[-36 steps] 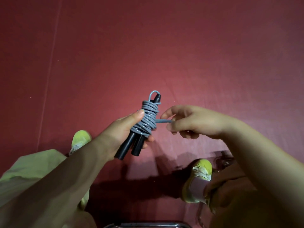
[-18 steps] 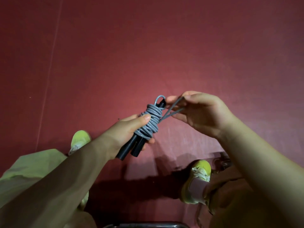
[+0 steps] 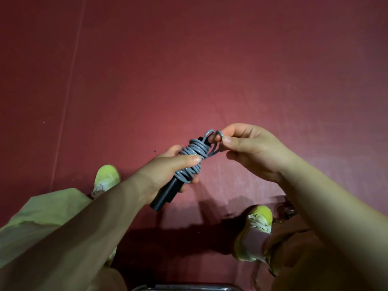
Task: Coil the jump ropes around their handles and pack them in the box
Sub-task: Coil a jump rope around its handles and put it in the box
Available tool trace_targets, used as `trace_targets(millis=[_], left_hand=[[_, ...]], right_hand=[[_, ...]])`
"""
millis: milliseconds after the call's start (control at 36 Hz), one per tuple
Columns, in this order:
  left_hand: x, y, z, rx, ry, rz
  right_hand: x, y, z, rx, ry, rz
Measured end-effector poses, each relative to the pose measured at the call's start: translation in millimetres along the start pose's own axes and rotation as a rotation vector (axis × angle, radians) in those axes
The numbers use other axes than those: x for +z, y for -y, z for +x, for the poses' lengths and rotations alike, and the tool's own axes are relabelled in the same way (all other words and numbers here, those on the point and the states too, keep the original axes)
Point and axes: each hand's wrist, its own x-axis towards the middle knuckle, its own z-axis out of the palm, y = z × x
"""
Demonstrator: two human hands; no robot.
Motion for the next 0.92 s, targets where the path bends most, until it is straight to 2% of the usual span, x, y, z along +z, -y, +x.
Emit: trace_targets(millis=[167, 306, 417, 611, 917], left_hand=[[2.8, 1.4, 4.8, -0.032, -0.024, -0.065], [1.4, 6.2, 7.6, -0.065, -0.062, -0.021], [1.4, 6.1, 10.3, -0.101, -0.099, -0.042], [7.8, 2.9, 6.0, -0.126, -0.034, -0.134], [5.2, 4.0, 4.8, -0.154, -0.032, 0.029]], right_hand=[[3.4, -5.9, 2.1, -0.1, -0.231, -0.243], [7.1, -11.6, 2.9, -0.18, -0.337, -0.352], [9.8, -17.3, 2.5, -0.202, -0.36, -0.465], [15.6, -14.6, -0.7, -0.277, -0.376, -0.726], [13.9, -11.6, -2.4, -0.28, -0.331, -1.087]])
